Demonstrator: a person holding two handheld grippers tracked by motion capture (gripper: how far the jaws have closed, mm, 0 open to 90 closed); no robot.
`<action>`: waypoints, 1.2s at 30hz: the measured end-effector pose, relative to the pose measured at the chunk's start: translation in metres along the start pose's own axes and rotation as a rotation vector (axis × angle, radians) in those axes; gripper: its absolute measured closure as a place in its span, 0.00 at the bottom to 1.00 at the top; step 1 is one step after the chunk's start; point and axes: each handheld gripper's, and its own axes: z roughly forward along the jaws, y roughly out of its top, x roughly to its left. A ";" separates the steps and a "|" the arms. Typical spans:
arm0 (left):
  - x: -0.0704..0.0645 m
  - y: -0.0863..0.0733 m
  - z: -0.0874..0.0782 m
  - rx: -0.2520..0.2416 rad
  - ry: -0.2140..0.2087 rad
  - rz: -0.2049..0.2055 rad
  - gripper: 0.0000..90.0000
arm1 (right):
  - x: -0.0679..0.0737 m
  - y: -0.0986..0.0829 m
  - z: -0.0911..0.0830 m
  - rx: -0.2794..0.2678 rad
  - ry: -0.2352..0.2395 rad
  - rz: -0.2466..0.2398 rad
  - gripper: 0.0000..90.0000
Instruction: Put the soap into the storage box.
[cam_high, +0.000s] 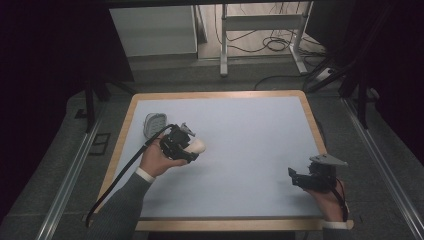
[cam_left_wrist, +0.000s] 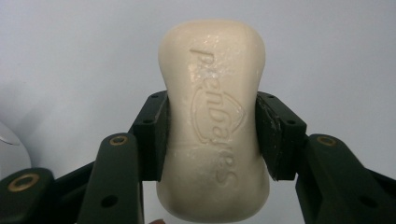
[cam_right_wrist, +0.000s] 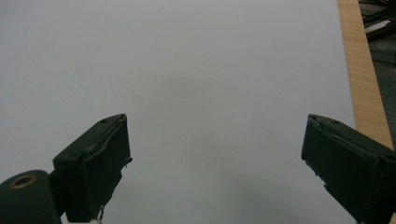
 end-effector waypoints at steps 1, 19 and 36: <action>0.001 0.000 0.000 -0.002 0.000 -0.002 0.55 | 0.000 0.000 0.000 0.000 -0.001 0.000 0.09; 0.019 0.006 -0.006 -0.014 0.023 -0.030 0.55 | -0.001 -0.001 0.000 0.004 -0.004 0.005 0.09; 0.035 0.011 -0.012 -0.016 0.040 -0.045 0.55 | -0.003 -0.001 0.000 0.006 -0.009 0.011 0.09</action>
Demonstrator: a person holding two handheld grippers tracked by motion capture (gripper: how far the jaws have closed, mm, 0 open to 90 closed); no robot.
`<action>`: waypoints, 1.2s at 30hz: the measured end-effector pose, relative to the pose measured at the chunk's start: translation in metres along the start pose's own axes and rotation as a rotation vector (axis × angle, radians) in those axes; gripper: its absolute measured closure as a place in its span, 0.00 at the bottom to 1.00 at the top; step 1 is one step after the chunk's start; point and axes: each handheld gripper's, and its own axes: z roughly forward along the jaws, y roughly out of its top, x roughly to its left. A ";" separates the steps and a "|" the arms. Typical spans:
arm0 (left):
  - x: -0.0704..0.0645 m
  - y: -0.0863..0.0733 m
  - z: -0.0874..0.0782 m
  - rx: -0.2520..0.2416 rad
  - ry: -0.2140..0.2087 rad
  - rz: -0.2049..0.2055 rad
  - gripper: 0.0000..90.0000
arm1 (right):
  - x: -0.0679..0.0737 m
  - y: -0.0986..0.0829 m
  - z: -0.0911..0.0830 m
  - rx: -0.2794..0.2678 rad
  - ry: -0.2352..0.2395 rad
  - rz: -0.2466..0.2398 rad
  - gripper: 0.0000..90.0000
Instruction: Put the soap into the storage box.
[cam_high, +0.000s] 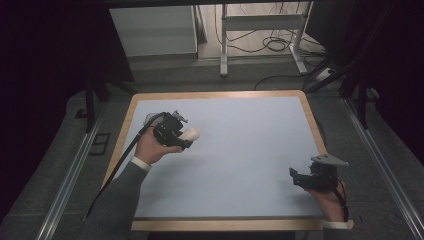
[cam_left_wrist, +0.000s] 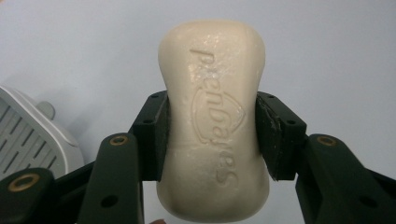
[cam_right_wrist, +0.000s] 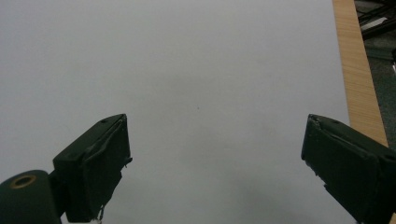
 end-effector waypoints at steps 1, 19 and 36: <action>0.001 0.001 0.000 0.000 0.001 0.000 0.55 | 0.000 0.000 0.000 0.000 -0.001 0.000 0.09; 0.016 0.006 -0.004 -0.004 0.020 -0.026 0.55 | -0.002 0.000 0.000 0.000 -0.004 0.005 0.09; 0.035 0.013 -0.006 -0.002 0.053 -0.066 0.55 | -0.003 -0.001 0.000 0.003 -0.015 0.015 0.09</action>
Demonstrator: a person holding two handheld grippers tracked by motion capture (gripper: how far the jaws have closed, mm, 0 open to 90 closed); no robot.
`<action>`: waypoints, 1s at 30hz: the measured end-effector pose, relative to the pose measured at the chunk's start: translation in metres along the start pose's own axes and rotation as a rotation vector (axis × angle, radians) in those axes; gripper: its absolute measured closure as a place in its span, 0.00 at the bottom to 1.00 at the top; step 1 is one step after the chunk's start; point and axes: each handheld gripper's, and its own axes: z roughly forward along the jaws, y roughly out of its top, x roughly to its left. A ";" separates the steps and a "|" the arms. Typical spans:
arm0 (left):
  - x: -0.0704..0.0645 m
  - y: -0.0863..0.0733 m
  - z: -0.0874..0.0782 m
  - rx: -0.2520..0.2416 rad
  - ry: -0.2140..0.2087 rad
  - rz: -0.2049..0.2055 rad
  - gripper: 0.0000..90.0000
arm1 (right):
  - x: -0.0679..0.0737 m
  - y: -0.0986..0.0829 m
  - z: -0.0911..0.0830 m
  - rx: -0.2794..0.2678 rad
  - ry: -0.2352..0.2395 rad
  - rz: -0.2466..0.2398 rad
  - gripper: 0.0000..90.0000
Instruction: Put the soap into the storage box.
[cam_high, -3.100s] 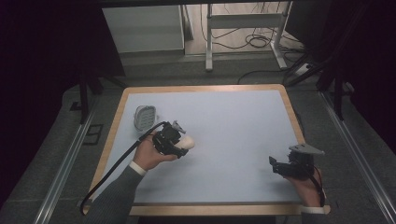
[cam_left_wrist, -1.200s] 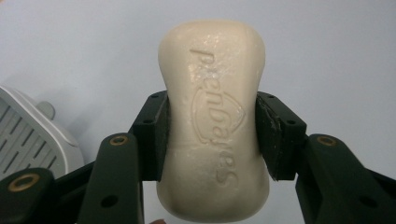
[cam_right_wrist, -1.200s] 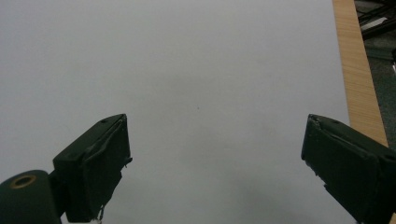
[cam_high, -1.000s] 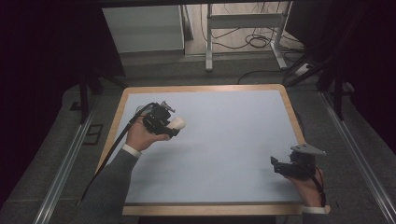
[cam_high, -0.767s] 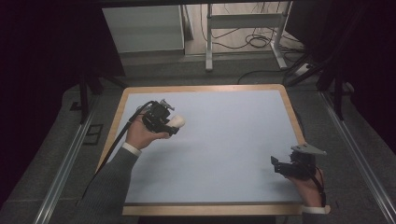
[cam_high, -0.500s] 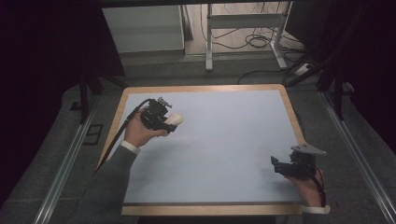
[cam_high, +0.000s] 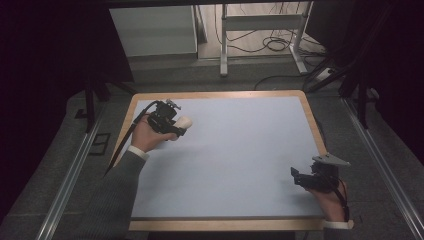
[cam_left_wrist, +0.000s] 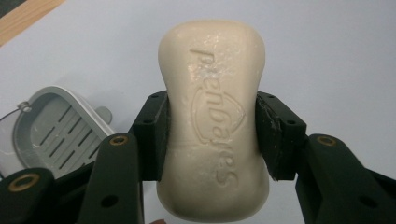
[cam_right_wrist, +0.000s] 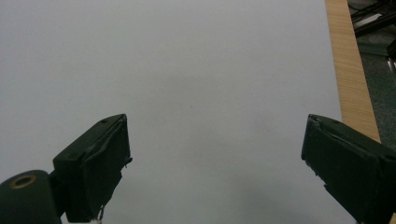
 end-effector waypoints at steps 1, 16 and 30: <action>0.001 0.000 0.000 0.001 -0.001 -0.002 0.55 | 0.000 0.000 0.000 0.000 0.000 0.000 0.09; 0.021 0.001 0.009 0.017 0.030 -0.059 0.55 | 0.000 0.000 0.001 0.004 -0.003 -0.001 0.09; 0.037 -0.004 0.016 0.035 0.032 -0.110 0.55 | -0.002 -0.001 0.001 0.007 -0.003 0.005 0.09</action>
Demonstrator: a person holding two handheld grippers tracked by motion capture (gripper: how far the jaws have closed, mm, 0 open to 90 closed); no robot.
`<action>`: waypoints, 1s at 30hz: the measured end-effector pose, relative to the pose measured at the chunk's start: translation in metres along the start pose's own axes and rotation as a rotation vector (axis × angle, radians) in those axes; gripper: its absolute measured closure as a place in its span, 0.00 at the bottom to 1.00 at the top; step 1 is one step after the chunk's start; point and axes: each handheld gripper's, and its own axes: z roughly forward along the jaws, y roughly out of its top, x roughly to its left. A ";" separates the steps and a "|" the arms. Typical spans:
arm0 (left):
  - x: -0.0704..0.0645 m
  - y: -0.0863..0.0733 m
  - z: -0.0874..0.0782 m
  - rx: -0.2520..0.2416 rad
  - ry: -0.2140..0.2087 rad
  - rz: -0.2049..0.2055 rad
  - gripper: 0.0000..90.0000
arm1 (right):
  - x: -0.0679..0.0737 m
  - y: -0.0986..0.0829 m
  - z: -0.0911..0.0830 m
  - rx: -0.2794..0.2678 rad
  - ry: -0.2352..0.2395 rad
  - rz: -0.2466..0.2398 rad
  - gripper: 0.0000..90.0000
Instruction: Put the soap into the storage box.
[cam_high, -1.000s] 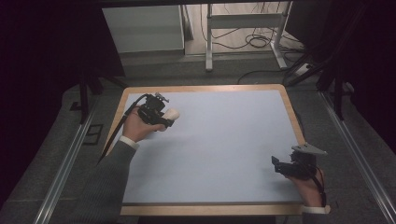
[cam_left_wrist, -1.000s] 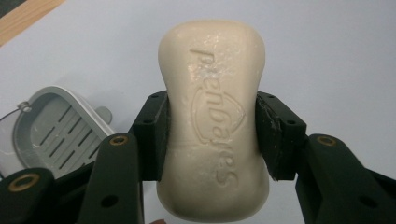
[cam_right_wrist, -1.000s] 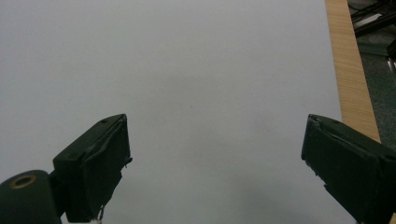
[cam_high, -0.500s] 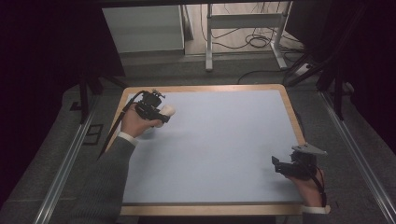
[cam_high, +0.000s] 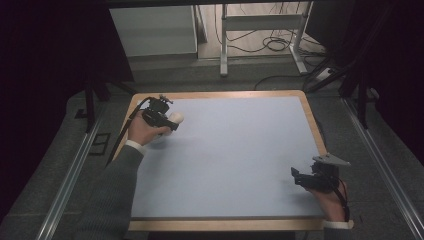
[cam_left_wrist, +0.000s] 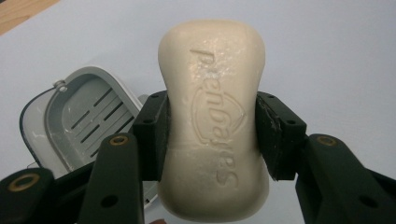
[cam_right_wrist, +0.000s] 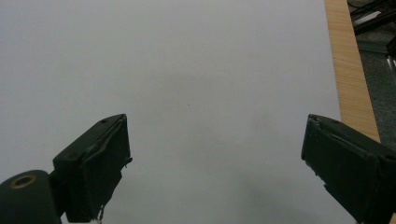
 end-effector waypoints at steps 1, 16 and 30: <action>0.002 -0.001 0.001 0.003 0.002 -0.004 0.55 | 0.000 0.000 0.000 0.000 0.000 0.000 0.09; 0.024 -0.010 0.012 0.018 0.011 -0.085 0.55 | -0.001 0.000 0.001 0.002 0.001 -0.001 0.09; 0.044 -0.016 0.023 0.026 0.026 -0.155 0.55 | -0.002 -0.001 0.000 0.001 -0.006 0.000 0.09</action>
